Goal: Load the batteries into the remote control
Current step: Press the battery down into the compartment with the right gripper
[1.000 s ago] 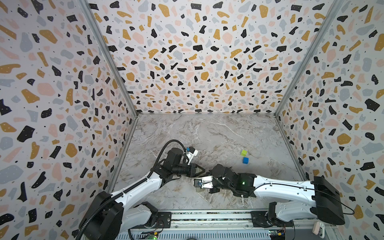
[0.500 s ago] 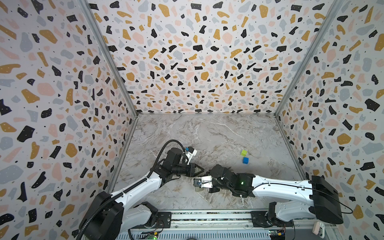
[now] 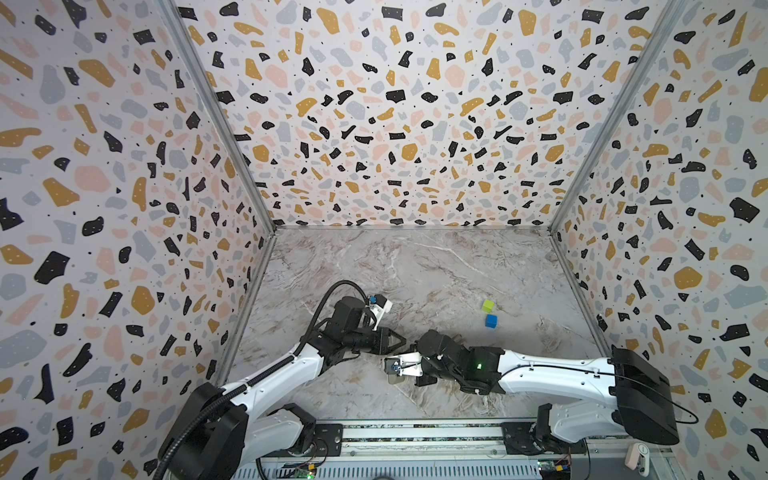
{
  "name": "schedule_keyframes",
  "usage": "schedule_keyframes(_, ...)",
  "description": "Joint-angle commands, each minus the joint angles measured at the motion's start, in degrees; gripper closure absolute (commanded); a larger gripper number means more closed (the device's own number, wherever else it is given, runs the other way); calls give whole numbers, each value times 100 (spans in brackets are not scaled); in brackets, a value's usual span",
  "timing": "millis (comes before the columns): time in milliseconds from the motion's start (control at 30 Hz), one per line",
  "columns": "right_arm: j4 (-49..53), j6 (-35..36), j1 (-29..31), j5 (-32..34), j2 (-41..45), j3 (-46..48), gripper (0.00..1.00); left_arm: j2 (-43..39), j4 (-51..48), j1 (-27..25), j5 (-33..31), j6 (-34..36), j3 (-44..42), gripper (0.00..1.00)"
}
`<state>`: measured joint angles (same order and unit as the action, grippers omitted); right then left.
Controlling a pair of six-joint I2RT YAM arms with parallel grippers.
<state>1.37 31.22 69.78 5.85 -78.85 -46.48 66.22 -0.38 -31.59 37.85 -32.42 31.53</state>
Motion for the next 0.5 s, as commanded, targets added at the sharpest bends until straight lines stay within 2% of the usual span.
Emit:
schedule_keyframes(0,434,46,1,-30,-269,-72,82,-214,601,-40,632,-133,108,100)
schedule_keyframes(267,477,59,10,-118,-393,-107,82,-206,618,-49,645,-133,107,100)
schedule_keyframes(467,487,59,18,-127,-513,-119,86,-225,629,-52,654,-153,99,100)
